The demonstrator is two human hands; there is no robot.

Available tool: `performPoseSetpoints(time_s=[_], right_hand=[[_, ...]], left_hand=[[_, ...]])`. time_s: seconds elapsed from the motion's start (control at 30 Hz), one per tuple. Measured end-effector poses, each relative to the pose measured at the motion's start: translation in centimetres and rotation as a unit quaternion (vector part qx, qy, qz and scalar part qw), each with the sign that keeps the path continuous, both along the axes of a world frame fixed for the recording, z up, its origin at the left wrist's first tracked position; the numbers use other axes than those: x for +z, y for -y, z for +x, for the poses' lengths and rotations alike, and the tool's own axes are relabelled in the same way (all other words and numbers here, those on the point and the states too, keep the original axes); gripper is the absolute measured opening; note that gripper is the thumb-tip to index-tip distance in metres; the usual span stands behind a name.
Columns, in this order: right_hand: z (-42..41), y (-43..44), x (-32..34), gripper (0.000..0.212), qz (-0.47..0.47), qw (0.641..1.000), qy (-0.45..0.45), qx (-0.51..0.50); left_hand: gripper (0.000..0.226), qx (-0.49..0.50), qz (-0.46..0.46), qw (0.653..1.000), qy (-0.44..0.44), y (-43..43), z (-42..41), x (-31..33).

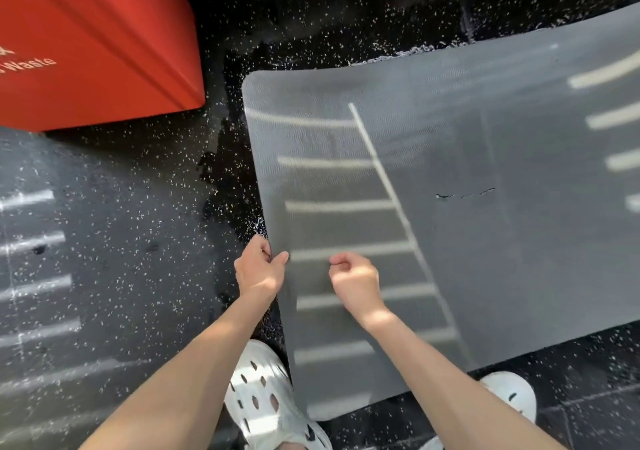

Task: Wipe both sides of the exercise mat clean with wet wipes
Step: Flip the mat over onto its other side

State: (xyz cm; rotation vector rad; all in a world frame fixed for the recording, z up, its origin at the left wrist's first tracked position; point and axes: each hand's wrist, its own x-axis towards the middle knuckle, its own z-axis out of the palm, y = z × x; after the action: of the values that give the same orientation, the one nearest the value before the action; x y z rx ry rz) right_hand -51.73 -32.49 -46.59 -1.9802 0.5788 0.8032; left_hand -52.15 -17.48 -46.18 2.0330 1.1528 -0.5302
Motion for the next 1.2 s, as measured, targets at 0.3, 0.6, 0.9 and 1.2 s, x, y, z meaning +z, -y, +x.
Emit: performPoseSetpoints(time_s=[0.3,0.6,0.9,1.2], right_hand=[[0.5,1.5,-0.8,0.077,-0.09,0.941,0.1,0.31],[2.8,-0.5,-5.3,0.11,-0.088,0.912,0.024,0.399],[1.8,-0.8,-6.3,0.117,-0.157,0.884,0.044,0.437],[8.3,5.2,11.6,0.067,-0.114,0.896,-0.049,0.425]], left_hand=[[0.026,0.019,0.016,0.998,0.064,-3.1,0.5,1.9],[0.022,0.037,0.093,0.995,0.016,-3.3,2.4,-2.1],[0.077,-0.187,0.216,0.956,-0.065,-2.0,3.2,-4.7],[0.073,-0.335,-0.086,0.93,-0.126,8.6,0.2,11.6]])
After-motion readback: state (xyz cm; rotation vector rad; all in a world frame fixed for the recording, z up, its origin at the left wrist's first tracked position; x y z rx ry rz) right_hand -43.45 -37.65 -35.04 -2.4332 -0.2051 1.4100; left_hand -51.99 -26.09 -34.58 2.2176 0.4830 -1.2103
